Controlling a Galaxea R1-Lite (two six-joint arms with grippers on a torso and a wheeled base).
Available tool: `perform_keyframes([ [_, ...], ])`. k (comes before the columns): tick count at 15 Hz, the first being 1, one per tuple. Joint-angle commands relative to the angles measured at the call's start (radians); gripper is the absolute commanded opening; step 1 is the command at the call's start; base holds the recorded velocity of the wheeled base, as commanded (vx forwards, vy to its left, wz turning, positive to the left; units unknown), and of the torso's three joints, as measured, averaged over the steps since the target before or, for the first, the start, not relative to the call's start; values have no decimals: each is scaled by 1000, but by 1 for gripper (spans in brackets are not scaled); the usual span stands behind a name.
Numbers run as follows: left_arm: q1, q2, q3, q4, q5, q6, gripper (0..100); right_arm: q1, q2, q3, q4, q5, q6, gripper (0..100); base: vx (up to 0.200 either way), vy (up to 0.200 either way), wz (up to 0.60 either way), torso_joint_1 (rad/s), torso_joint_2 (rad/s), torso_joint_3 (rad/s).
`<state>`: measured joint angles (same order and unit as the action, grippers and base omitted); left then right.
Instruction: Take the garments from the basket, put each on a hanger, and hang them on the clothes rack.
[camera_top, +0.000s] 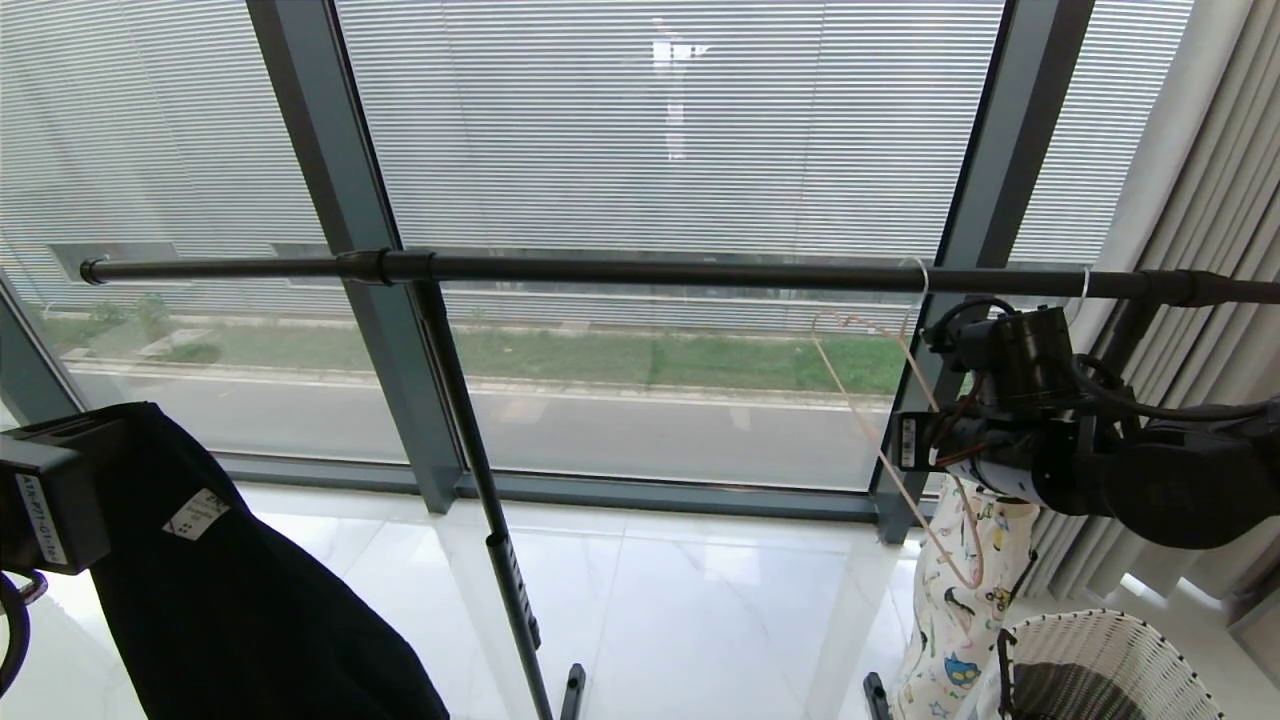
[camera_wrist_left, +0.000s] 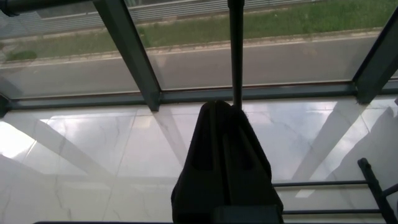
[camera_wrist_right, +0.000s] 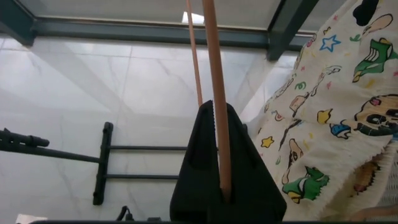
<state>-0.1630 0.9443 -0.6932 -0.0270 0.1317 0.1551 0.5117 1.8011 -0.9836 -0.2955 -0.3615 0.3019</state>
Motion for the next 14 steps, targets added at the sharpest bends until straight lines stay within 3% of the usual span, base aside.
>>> perform_keyframes([
  [1,0,-4,0,-1,0,0,0,22,-32,-1,-27,-1,-4,0,0,0,0,0,0,0],
  [8,0,-10,-2,-1,0,0,0,65,-140,25,-79,-17,-6,0,0,0,0,0,0,0],
  [14,0,-21,-2,-1,0,0,0,99,-246,160,-136,-17,-87,0,0,0,0,0,0,0],
])
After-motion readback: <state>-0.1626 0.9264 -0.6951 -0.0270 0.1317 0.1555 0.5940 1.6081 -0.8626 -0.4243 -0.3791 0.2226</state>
